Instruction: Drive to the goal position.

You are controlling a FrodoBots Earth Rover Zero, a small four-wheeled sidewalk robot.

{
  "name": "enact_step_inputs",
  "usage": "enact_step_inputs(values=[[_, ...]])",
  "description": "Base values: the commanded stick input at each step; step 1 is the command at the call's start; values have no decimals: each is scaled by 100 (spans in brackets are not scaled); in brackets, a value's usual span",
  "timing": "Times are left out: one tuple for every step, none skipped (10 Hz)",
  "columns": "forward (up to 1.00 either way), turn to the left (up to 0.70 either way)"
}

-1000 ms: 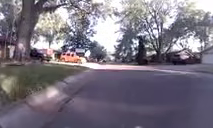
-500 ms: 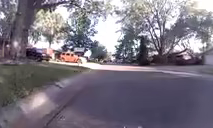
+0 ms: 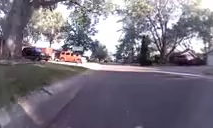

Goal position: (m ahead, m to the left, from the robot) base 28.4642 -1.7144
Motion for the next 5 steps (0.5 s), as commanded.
enact_step_inputs(values=[[100, 0], [100, 0], [100, 0], [100, 0], [100, -2]])
